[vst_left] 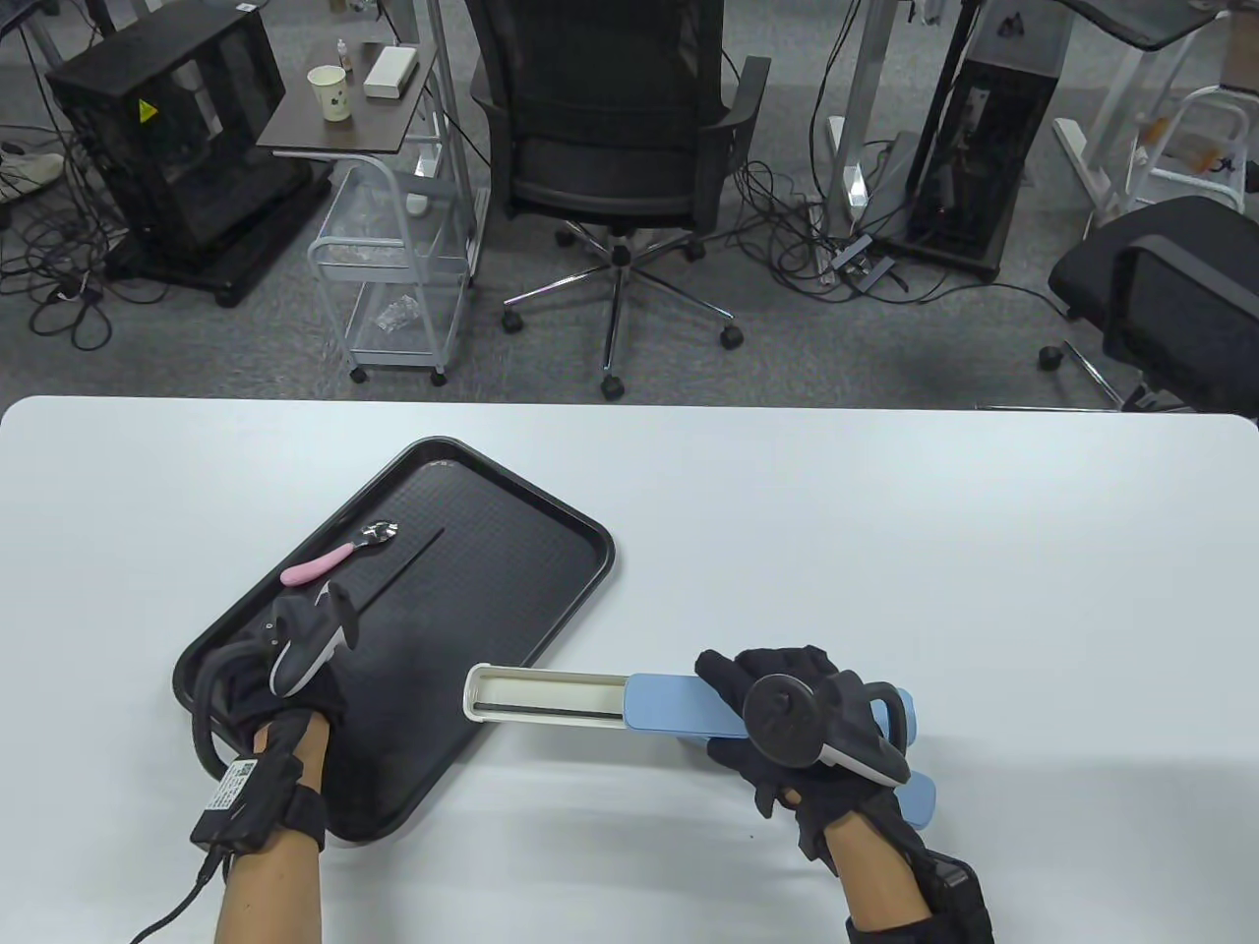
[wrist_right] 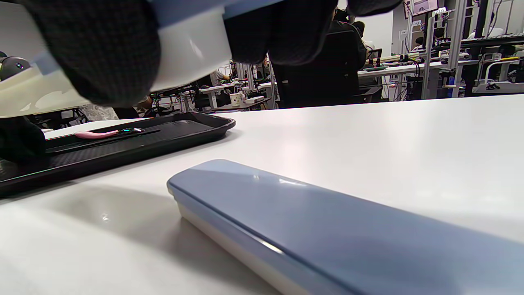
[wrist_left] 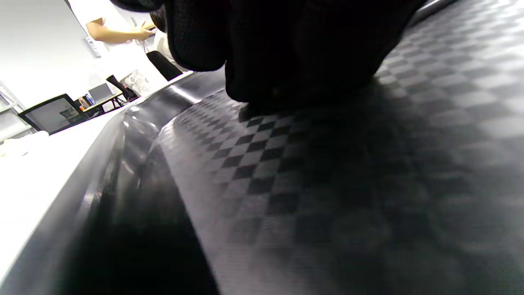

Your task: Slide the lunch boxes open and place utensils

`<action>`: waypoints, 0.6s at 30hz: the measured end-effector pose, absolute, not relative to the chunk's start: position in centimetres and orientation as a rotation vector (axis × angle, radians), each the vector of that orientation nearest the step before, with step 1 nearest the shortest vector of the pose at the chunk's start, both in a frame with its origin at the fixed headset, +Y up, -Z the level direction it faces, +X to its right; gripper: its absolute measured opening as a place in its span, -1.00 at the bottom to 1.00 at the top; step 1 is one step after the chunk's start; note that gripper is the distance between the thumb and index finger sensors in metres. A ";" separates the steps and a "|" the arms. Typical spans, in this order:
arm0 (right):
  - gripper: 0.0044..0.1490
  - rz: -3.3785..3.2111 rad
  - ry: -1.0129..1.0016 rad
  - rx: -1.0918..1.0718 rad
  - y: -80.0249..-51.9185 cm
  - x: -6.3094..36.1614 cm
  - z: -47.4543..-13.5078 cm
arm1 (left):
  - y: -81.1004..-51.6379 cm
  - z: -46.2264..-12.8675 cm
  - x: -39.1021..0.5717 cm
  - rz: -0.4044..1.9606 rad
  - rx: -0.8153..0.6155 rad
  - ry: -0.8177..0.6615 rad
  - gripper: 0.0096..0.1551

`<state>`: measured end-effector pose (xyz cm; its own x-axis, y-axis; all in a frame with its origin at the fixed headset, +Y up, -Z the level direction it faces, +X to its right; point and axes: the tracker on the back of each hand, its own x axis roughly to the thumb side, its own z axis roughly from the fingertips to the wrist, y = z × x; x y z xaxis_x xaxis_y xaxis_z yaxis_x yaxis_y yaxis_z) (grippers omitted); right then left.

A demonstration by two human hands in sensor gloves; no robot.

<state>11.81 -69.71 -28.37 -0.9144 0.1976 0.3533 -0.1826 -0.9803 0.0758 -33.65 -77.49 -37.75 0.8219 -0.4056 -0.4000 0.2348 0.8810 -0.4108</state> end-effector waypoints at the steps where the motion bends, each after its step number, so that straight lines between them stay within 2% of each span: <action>1: 0.00 2.896 0.061 0.540 -69.7 11.8 -28.4 | -77.5 -37.8 -33.6 -0.355 -0.357 0.500 -0.45; 9: 0.00 2.898 0.063 0.539 -69.8 11.9 -28.4 | -77.4 -37.8 -33.2 -0.398 -0.366 0.493 -0.53; 18: 0.00 2.897 0.070 0.533 -69.8 12.0 -28.5 | -77.0 -37.6 -33.1 -0.398 -0.362 0.463 -0.51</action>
<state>11.99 -69.80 -28.45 -0.9162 0.1994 0.3475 -0.1823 -0.9799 0.0814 -33.06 -77.05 -37.59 0.8214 -0.4457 -0.3560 0.2848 0.8612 -0.4211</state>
